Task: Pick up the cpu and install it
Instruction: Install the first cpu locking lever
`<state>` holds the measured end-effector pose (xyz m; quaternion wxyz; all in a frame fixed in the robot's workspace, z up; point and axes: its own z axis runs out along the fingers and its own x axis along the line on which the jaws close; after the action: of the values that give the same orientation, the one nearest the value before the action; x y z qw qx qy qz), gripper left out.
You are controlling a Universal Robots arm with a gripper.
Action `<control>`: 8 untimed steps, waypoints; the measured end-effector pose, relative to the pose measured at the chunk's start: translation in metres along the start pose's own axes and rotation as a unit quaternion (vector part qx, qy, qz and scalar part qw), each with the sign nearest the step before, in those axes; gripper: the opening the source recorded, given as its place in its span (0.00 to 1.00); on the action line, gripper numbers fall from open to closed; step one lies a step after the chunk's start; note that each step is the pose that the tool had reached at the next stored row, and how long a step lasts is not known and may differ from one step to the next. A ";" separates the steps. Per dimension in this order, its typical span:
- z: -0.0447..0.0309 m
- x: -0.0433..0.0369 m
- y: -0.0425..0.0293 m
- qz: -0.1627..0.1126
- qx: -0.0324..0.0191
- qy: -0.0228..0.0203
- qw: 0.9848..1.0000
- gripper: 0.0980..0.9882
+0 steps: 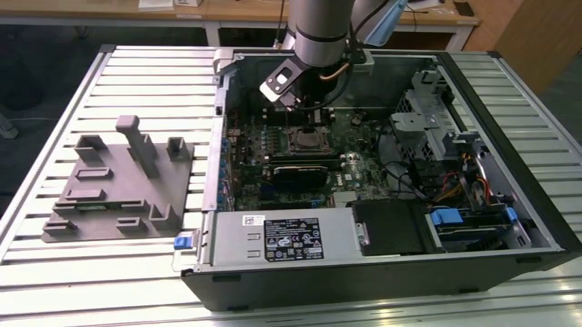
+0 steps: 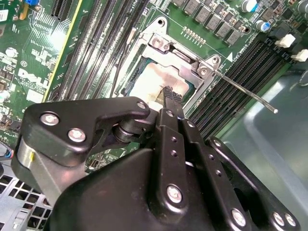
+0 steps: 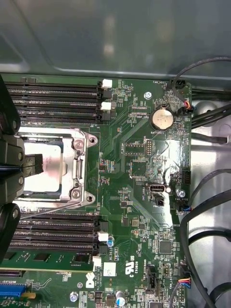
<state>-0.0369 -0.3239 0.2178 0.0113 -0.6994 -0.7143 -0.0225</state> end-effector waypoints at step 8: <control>-0.0019 0.0001 0.0000 0.000 0.000 0.000 1.000 0.01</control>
<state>-0.0369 -0.3239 0.2198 0.0113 -0.6994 -0.7143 -0.0225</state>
